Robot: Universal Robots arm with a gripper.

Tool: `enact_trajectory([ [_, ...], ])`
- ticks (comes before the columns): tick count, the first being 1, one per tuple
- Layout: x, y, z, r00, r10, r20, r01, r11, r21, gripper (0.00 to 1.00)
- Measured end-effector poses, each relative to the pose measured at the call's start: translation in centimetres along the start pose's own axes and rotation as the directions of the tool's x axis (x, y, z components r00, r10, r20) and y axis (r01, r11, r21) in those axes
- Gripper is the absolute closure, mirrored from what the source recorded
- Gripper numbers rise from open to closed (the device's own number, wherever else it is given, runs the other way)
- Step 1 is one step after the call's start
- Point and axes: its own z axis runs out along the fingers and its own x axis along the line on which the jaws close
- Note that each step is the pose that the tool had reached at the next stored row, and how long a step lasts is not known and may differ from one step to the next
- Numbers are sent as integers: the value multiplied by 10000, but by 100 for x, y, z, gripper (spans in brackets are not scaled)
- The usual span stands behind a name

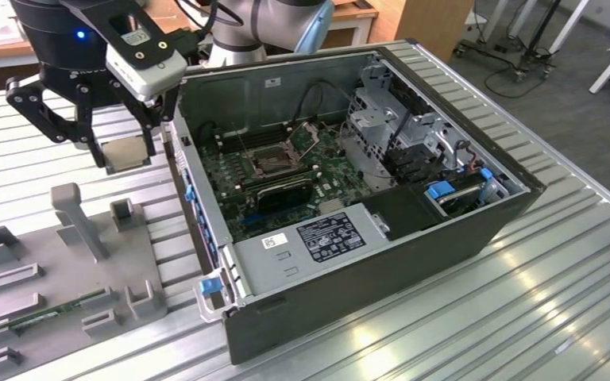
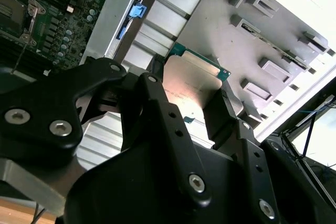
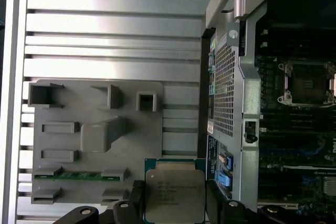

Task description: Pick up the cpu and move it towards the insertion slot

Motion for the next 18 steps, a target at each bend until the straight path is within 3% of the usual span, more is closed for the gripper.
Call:
enact_trajectory([
  [6, -49, -1, 0, 10000, 0, 0, 0, 10000, 0, 45],
  [18, -245, -5, 0, 10000, 0, 0, 0, 10000, 0, 45],
])
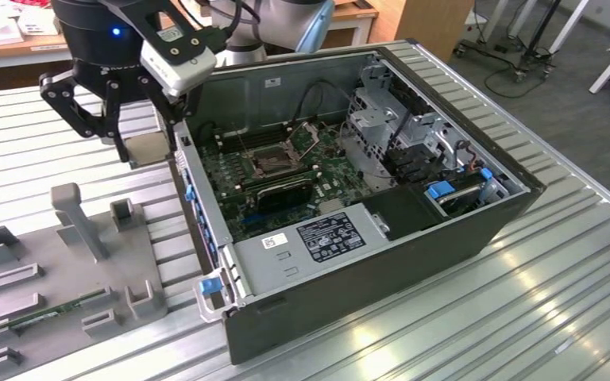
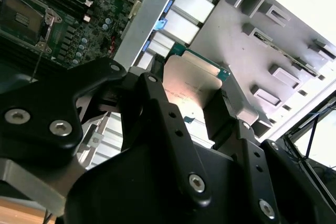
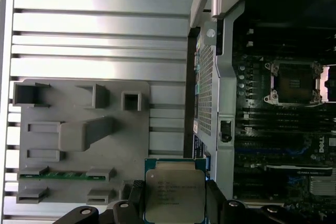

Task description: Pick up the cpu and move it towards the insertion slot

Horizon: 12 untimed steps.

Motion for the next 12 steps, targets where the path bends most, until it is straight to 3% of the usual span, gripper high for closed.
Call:
enact_trajectory([
  [12, -212, -4, 0, 10000, -1, 0, 1, 10000, 0, 45],
])
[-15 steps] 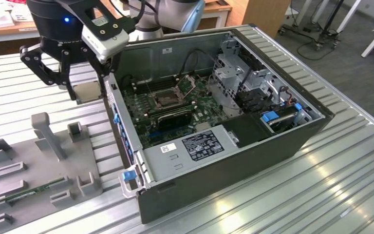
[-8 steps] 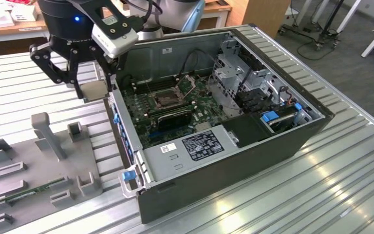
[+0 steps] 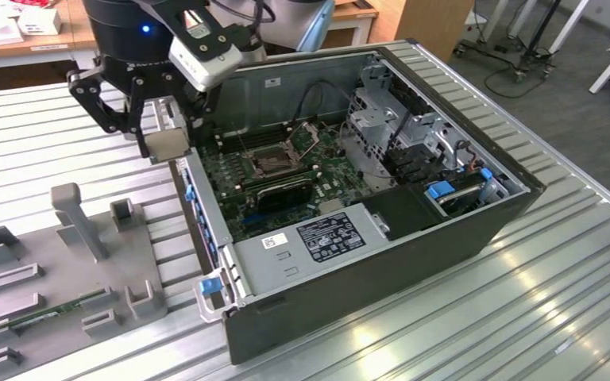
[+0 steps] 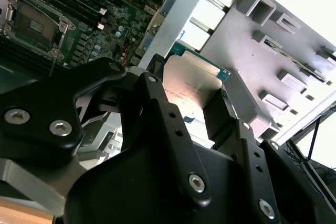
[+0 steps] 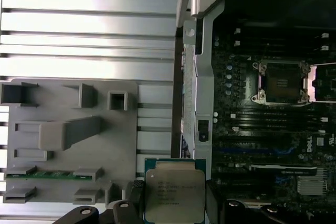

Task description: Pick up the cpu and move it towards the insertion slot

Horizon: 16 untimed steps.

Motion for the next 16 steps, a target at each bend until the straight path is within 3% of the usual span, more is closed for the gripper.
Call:
enact_trajectory([
  [16, -294, -6, 0, 10000, 1, -1, -1, 10000, 0, 45],
])
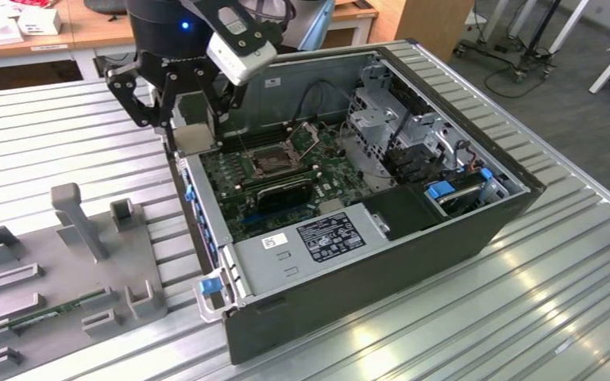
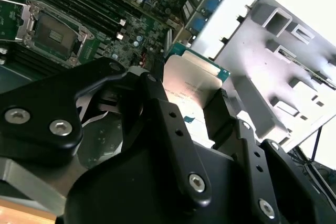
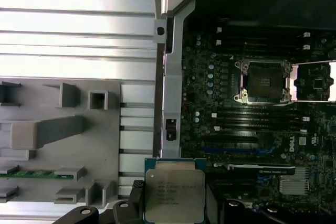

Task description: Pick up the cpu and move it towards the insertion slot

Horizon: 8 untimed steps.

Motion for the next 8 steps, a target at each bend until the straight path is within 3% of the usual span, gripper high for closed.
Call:
enact_trajectory([
  [8, -131, -2, 0, 10000, -1, 0, 1, 10000, 0, 45],
])
